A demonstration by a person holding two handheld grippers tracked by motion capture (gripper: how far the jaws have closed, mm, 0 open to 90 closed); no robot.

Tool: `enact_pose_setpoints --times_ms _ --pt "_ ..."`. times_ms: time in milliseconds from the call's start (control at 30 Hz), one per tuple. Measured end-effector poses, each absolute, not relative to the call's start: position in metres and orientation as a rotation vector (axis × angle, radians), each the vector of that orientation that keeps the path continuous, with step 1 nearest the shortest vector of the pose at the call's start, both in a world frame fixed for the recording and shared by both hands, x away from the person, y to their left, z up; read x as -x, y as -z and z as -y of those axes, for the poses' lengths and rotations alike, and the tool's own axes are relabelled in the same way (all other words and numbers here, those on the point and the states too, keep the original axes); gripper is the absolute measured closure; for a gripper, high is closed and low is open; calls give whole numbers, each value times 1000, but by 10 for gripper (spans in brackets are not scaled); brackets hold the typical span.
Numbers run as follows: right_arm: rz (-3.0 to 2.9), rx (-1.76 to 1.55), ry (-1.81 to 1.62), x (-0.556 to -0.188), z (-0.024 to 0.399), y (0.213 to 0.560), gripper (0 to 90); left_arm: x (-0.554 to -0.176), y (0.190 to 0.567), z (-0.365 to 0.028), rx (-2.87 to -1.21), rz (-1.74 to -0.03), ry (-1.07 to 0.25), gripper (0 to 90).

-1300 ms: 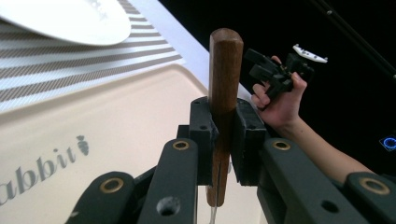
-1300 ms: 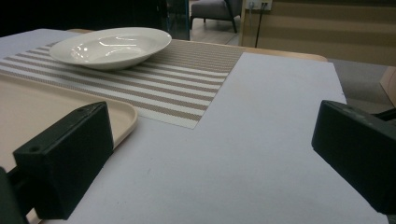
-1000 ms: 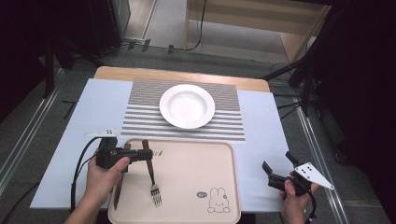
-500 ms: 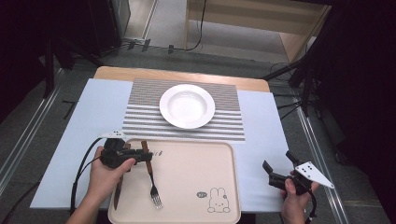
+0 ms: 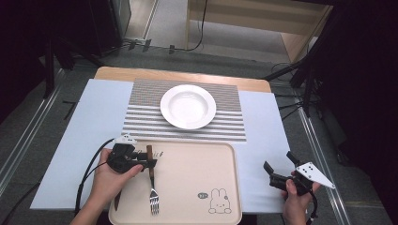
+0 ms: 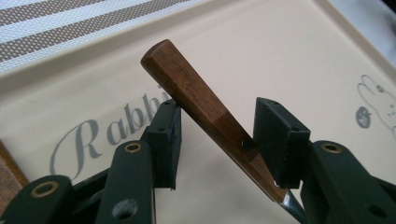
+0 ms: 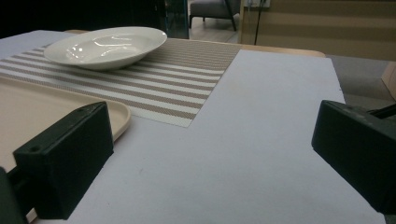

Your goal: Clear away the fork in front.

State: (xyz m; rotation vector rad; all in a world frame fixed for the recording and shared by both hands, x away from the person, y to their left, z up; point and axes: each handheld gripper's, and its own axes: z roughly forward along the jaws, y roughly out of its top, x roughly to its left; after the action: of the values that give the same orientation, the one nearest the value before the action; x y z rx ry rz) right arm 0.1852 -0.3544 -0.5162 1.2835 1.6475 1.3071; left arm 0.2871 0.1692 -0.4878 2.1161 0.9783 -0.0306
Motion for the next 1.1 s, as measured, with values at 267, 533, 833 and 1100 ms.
enact_pose_setpoints --times_ms 267,533,833,1100 --pt "-1649 -1286 -1305 -186 354 517 0 -285 491 -167 -2171 -977 -38 476" --pt "-1651 -1289 -1304 -186 354 517 0 -283 491 -162 -2211 -960 -134 423" --pt "-1647 -1284 -1308 -186 354 517 0 -274 483 -162 -2187 -944 -256 456" --pt "-1648 -1285 -1307 -186 354 517 0 -258 475 -162 -2161 -875 -188 877"
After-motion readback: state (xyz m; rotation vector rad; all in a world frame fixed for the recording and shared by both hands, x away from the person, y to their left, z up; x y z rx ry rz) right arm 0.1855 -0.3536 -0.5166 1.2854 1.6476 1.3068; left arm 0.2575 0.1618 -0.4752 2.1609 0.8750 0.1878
